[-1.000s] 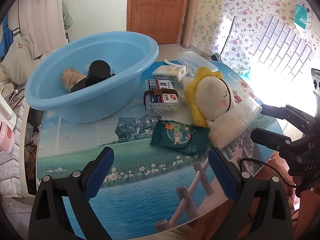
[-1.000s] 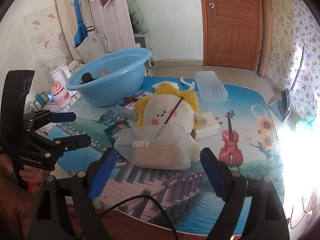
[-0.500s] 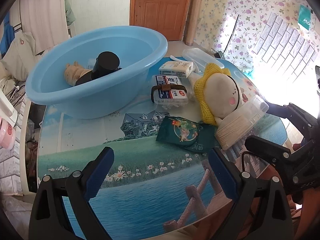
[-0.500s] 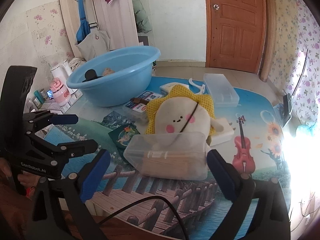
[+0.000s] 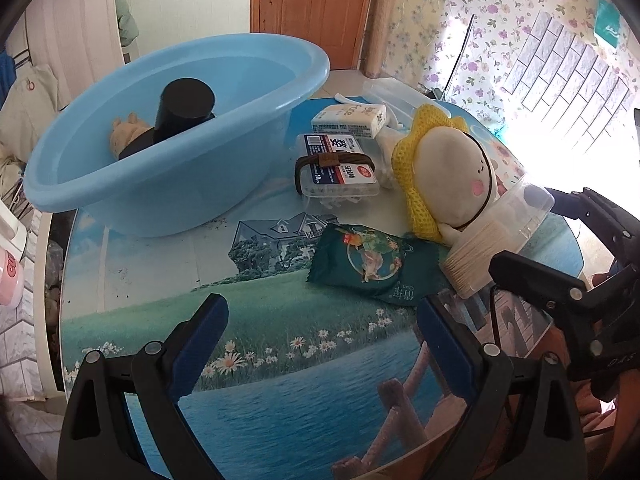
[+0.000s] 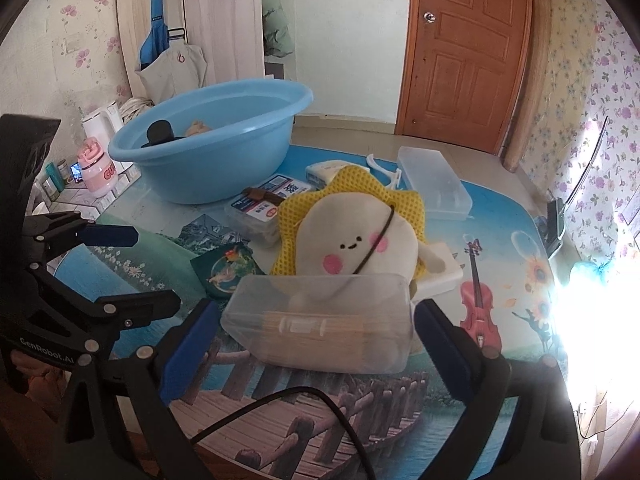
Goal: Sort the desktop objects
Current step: 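Grasp the dark green snack pouch with the left gripper while the right gripper holds the swab box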
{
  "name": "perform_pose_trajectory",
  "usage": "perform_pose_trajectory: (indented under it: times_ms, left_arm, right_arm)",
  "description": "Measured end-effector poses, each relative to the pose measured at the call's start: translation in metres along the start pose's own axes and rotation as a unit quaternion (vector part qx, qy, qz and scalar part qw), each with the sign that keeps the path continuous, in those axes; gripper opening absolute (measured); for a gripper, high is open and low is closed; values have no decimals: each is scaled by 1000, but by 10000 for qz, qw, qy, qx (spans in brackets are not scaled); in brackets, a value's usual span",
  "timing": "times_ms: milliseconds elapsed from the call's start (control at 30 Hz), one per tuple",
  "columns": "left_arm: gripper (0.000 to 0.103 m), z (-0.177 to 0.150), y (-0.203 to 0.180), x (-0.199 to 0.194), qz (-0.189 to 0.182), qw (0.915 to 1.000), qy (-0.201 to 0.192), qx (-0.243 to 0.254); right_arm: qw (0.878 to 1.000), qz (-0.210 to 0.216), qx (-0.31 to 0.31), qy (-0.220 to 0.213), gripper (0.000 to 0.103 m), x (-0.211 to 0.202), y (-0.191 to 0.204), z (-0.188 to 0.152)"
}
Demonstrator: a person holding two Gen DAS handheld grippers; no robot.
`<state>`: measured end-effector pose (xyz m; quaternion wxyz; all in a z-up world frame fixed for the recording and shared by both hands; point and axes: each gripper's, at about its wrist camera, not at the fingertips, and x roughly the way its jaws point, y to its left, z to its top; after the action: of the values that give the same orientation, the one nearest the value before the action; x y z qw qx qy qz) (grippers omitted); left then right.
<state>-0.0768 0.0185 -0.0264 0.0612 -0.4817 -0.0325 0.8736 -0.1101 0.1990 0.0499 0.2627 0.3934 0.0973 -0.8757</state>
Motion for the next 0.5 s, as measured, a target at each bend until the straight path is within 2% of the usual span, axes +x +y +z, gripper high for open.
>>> perform_pose_trajectory:
  times_ms: [267,433,467,500]
  left_arm:
    - [95,7,-8,27,-15,9997,129,192]
    - [94,8,-15,33,4,9988,27,482]
    - [91,7,-16,32,-61,9985,-14,537]
    - [76,6,-18,30,-112,9980,-97,607]
  right_arm:
    - [9997,48,209,-105,97,-7,-15,1]
    - [9996,150,209,-101,97,-11,-15,1]
    - [9997,142,138,-113,97,-11,-12,1]
    - [9998,126,72,-117,97,-11,-9,0]
